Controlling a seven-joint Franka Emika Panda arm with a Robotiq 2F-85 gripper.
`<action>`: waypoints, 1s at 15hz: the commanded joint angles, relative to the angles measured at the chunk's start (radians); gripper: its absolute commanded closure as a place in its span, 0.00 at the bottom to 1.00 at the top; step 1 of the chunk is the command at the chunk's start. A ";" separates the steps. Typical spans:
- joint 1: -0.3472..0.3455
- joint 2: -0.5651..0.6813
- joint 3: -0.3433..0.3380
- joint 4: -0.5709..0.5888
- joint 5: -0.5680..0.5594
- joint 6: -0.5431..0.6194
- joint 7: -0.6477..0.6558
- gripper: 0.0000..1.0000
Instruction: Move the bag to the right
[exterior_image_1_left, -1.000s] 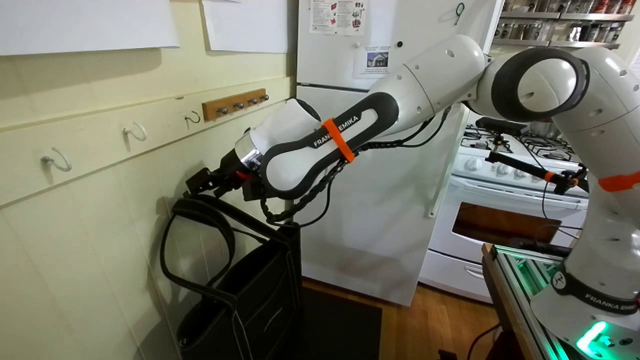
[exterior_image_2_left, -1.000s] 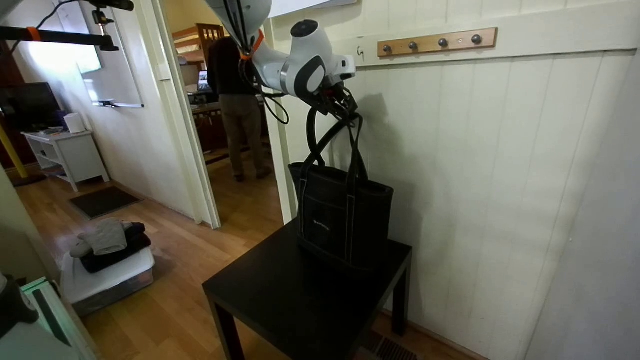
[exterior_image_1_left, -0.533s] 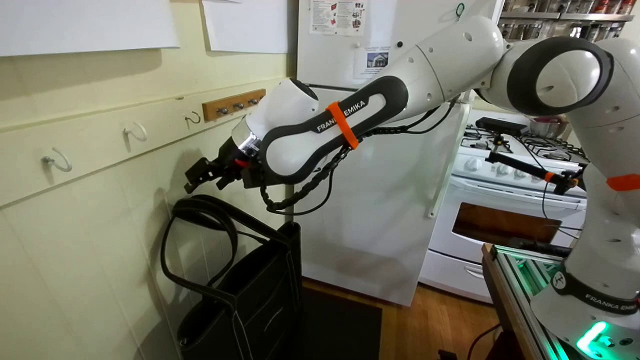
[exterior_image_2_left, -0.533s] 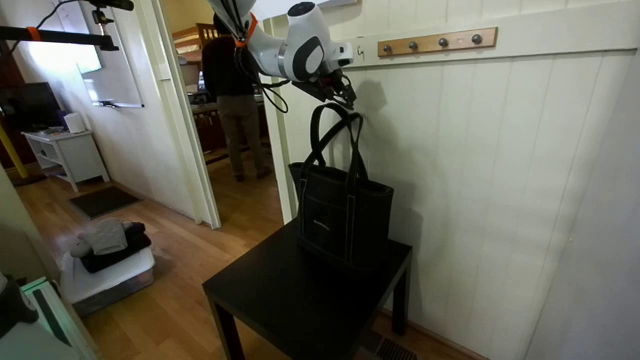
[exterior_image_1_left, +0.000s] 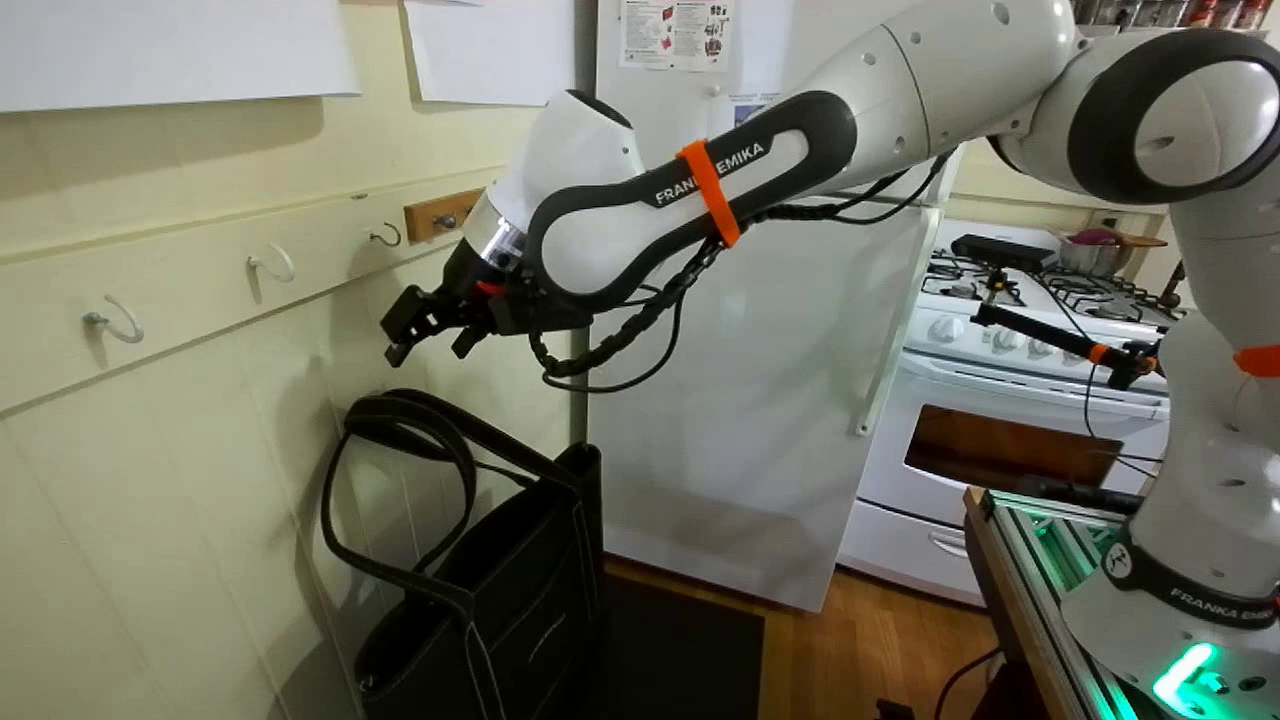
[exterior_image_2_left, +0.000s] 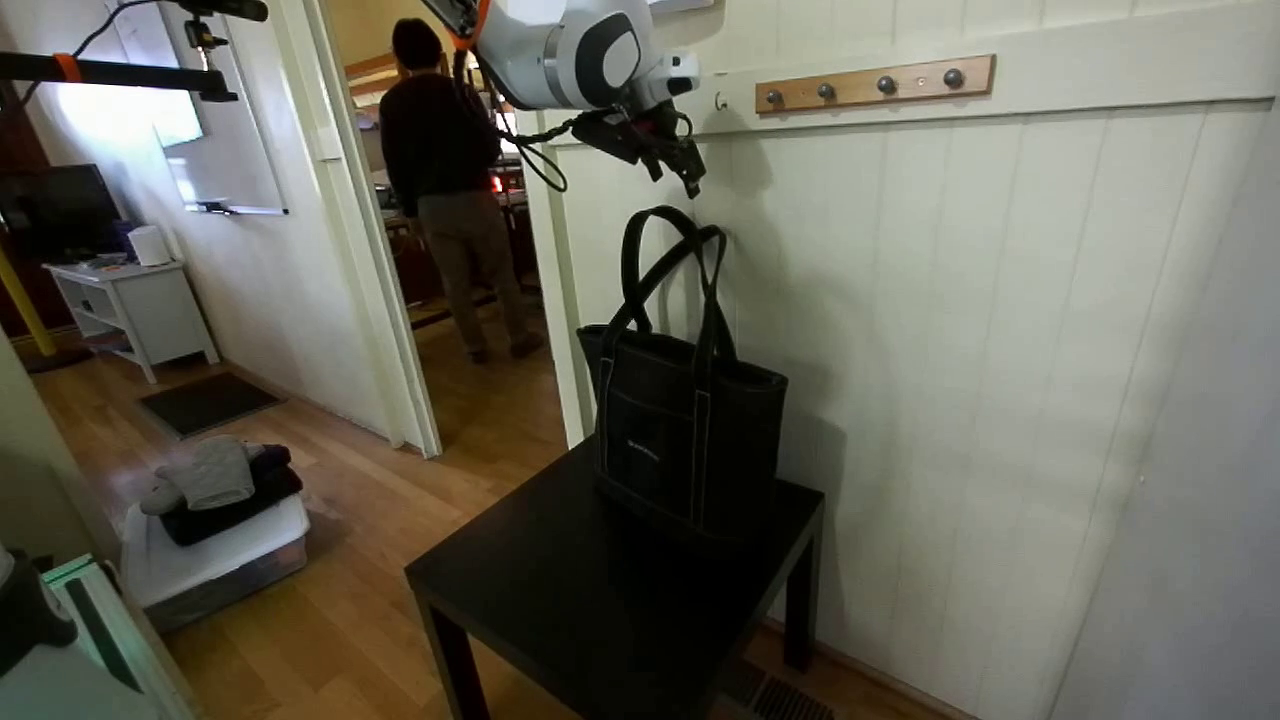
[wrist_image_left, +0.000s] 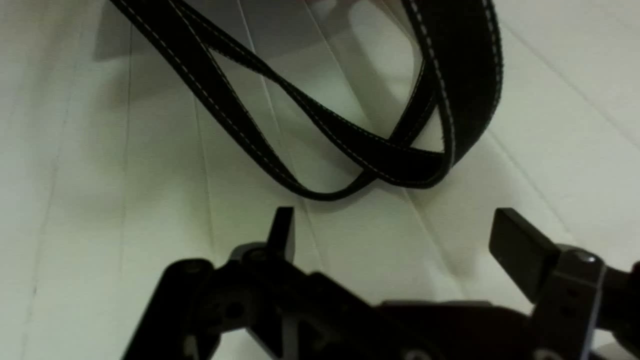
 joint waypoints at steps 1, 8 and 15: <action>0.038 -0.086 -0.053 -0.074 -0.056 -0.081 0.079 0.00; 0.055 -0.190 -0.086 -0.162 -0.159 -0.164 0.167 0.00; 0.013 -0.308 -0.020 -0.290 -0.168 -0.195 0.019 0.00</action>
